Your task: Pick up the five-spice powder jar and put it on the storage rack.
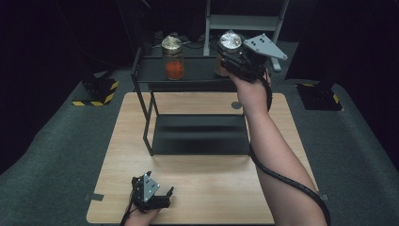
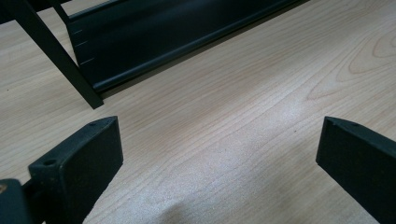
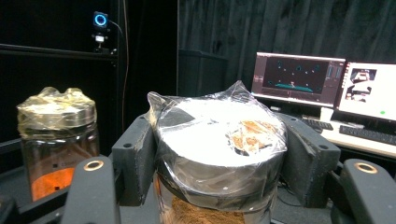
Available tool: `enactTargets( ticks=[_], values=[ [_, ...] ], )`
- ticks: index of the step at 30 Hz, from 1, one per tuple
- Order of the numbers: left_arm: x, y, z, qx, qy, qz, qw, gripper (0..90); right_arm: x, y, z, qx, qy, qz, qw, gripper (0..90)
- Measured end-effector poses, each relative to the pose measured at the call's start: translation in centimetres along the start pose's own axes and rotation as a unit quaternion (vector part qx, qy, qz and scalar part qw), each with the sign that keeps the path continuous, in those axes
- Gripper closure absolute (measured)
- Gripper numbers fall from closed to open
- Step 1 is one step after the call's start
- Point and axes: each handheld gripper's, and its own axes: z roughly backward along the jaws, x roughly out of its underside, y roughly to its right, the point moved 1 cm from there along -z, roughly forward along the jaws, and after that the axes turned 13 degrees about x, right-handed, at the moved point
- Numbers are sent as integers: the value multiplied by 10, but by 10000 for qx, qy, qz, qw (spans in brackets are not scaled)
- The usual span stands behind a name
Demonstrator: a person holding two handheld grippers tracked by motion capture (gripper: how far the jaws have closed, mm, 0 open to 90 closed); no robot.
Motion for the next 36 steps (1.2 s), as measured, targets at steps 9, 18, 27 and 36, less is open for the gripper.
enactTargets(
  ticks=[9, 18, 27, 36],
  values=[
    [0, -2, 0, 35, -5, 56, 10000, 7, 8, 1, -10, -28, -154, 14, 9999, 342],
    [0, -4, 1, 33, 22, 101, 9999, 8, 11, 1, -21, -66, -235, -95, 9997, 340],
    [1, -2, 1, 10, 31, 44, 10000, 7, 15, -2, -28, -69, -216, -157, 9996, 336],
    [2, -2, 2, -11, 34, 62, 10000, 8, 15, 0, -28, -94, -384, -297, 9988, 191]
  ],
)
